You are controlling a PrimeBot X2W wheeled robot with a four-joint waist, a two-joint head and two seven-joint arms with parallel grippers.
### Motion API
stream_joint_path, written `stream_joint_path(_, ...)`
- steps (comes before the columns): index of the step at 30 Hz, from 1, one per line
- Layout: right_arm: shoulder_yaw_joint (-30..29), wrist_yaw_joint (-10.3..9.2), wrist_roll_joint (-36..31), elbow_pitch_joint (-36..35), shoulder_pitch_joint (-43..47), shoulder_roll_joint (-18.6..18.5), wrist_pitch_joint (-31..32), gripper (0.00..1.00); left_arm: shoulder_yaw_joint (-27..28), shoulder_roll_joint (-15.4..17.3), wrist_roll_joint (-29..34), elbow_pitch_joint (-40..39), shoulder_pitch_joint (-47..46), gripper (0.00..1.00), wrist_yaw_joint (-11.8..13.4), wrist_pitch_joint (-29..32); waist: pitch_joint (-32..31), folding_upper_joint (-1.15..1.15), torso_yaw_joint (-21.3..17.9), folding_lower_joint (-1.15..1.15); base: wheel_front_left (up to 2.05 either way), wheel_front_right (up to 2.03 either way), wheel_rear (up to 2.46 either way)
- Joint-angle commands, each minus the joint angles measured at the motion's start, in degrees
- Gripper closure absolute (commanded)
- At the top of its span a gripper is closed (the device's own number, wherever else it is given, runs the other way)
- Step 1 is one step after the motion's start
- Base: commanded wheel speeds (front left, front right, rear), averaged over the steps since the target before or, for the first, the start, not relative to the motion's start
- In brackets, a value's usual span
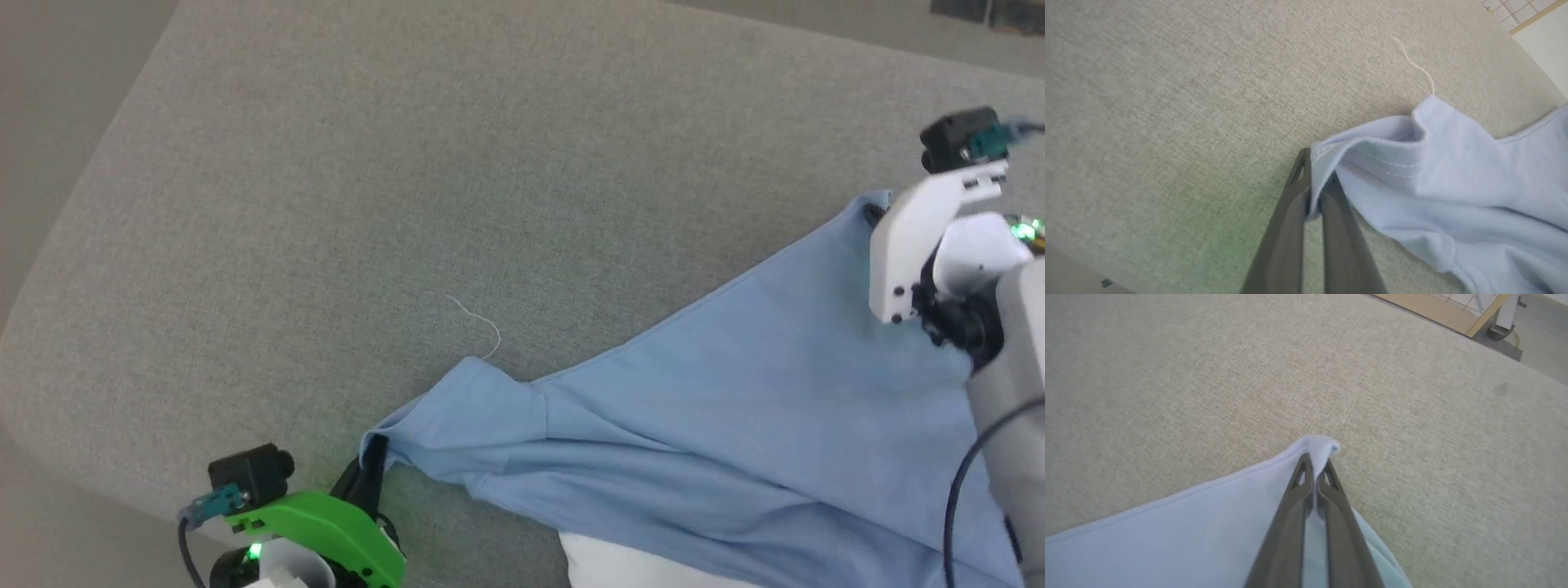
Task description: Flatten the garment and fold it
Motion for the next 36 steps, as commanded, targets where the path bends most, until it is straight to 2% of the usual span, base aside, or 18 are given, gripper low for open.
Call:
stream_joint_path(1,-0.96,-0.08,0.76,-2.15,2.48,0.51,-3.07,1.0,0.64,0.79,0.13,-0.16,0.39,1.0,0.61,-0.14,-4.23,0.0,-3.35,0.0,0.0,0.0,0.0)
stream_joint_path(6,-5.71,-0.08,1.67,-11.34,12.71,3.24,-14.46,1.0,1.83,2.49,0.46,-1.92,2.74,1.0,1.97,0.44,-8.55,0.0,-7.6,0.0,0.0,0.0,0.0)
stream_joint_path(10,-10.09,-0.08,1.22,-18.33,21.27,5.68,-20.01,1.0,2.78,3.76,0.97,-4.17,3.92,1.0,3.19,0.86,-10.42,0.0,-10.63,0.0,0.0,0.0,0.0)
stream_joint_path(17,-17.66,-0.08,0.87,-27.58,34.45,10.37,-23.34,1.0,3.34,6.17,2.52,-7.33,4.21,1.0,4.0,1.46,-13.56,0.0,-15.0,0.0,0.0,0.0,0.0)
stream_joint_path(21,-19.24,-0.08,0.58,-32.21,38.14,11.42,-21.57,1.0,3.34,7.67,2.11,-9.48,1.14,1.0,2.58,2.63,-14.91,0.0,-17.04,0.0,0.0,0.0,0.0)
stream_joint_path(24,-19.38,-0.08,0.13,-35.32,38.27,10.39,-19.07,1.0,3.44,8.81,0.76,-11.32,-3.3,1.0,0.79,4.35,-15.6,0.0,-18.18,0.0,0.0,0.0,0.0)
stream_joint_path(28,-18.62,-0.08,-0.39,-38.82,34.28,6.84,-14.44,1.0,2.97,10.89,-0.38,-12.68,-12.1,1.0,-1.37,8.24,-15.39,0.0,-19.68,0.0,0.0,0.0,0.0)
stream_joint_path(32,-16.75,-0.08,-0.71,-40.11,26.56,1.91,-8.4,1.0,2.71,11.87,-1.87,-11.39,-23.66,1.0,-2.75,12.18,-12.84,0.0,-20.46,0.0,0.0,0.0,0.0)
stream_joint_path(36,-12.35,-0.08,-0.63,-39.13,15.43,-3.61,-3.78,1.0,3.02,12.45,-1.09,-7.72,-36.3,1.0,-2.51,13.99,-7.96,0.0,-21.41,0.0,0.0,0.0,0.0)
